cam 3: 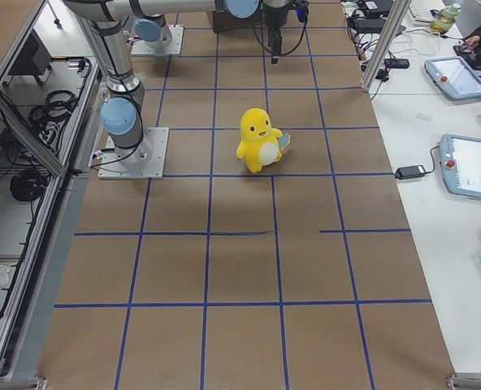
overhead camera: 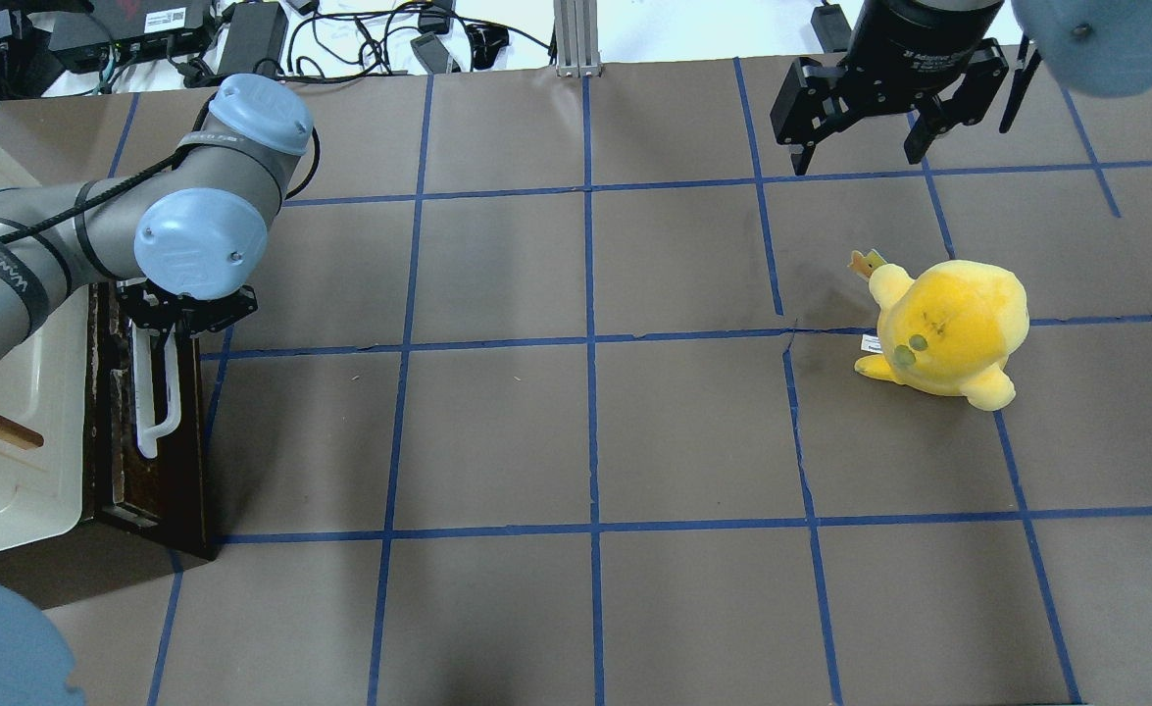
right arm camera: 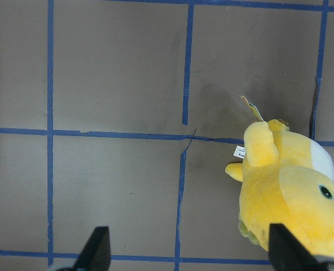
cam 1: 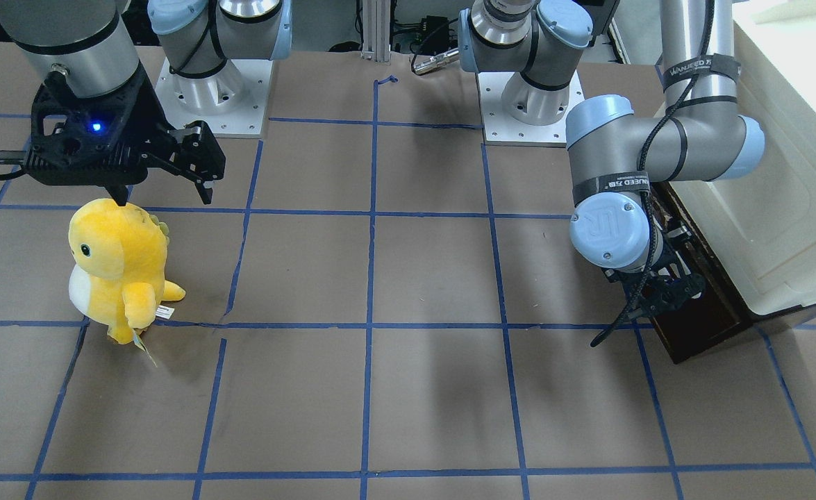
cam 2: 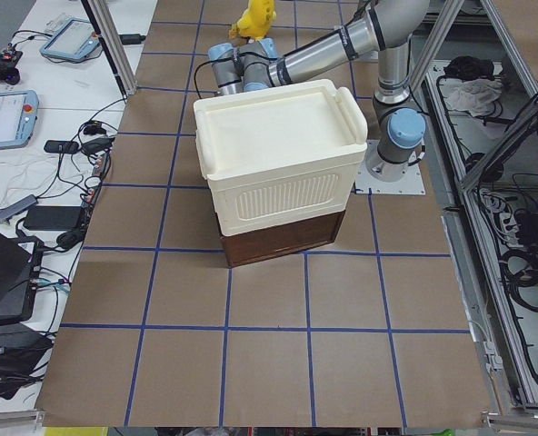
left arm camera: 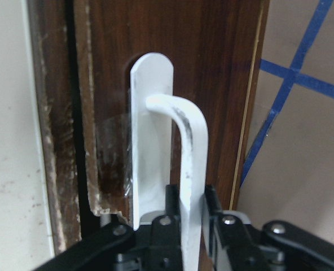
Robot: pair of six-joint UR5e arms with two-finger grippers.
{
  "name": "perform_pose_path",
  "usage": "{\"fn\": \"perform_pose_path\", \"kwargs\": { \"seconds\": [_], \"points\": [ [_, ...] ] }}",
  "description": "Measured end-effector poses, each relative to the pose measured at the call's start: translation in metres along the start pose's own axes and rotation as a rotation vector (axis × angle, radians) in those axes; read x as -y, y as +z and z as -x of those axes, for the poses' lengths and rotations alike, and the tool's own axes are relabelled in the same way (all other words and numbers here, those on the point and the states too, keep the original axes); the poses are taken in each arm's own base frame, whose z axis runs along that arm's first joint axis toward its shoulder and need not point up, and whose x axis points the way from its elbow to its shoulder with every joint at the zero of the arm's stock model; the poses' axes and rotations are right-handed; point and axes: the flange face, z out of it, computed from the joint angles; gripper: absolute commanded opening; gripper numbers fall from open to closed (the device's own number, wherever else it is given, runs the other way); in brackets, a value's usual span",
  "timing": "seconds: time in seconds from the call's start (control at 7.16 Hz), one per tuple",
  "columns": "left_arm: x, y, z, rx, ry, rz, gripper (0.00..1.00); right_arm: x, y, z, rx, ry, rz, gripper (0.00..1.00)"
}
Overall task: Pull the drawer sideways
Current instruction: 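Pull the handle with the left gripper, sliding the drawer outward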
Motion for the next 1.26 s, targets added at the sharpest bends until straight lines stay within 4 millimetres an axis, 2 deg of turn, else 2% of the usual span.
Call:
{"fn": "perform_pose_path", "kwargs": {
  "seconds": [1.26],
  "points": [
    [-0.0059,-0.0024,-0.0021,0.011,0.004,0.012,0.0,0.0,0.0,0.0,0.0,0.0,0.0,1.0]
  ]
}}
